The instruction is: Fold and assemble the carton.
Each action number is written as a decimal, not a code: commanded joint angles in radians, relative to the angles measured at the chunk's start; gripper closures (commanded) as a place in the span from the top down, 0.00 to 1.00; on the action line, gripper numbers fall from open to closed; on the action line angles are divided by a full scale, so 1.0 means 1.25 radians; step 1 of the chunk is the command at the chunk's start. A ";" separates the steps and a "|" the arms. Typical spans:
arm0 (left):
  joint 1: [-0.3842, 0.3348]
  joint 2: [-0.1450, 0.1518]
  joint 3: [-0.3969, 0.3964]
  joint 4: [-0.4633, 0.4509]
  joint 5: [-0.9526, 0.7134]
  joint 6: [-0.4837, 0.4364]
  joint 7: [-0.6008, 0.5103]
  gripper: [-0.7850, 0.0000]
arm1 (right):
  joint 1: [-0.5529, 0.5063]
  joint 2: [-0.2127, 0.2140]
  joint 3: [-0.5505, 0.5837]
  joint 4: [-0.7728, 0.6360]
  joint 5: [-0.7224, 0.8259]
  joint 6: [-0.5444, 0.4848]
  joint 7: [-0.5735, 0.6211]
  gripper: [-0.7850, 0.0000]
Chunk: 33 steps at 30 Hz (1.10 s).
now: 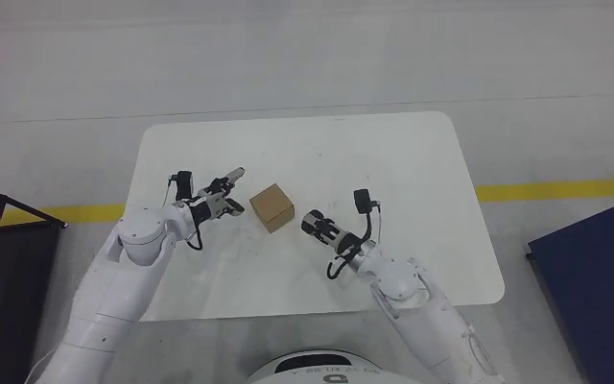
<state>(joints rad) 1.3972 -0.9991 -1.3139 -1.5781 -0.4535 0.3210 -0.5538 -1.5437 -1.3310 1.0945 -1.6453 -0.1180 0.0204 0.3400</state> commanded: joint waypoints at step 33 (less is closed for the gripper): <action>-0.157 -0.031 0.088 0.151 -0.001 -0.003 -0.059 1.00 | 0.194 -0.044 -0.121 0.160 0.014 0.117 0.017 0.00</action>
<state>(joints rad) 1.2051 -1.0371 -1.2051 -1.3918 -0.4557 0.3180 -0.6257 -1.2872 -1.3887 0.9368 -1.4270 -0.0986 0.1640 0.3579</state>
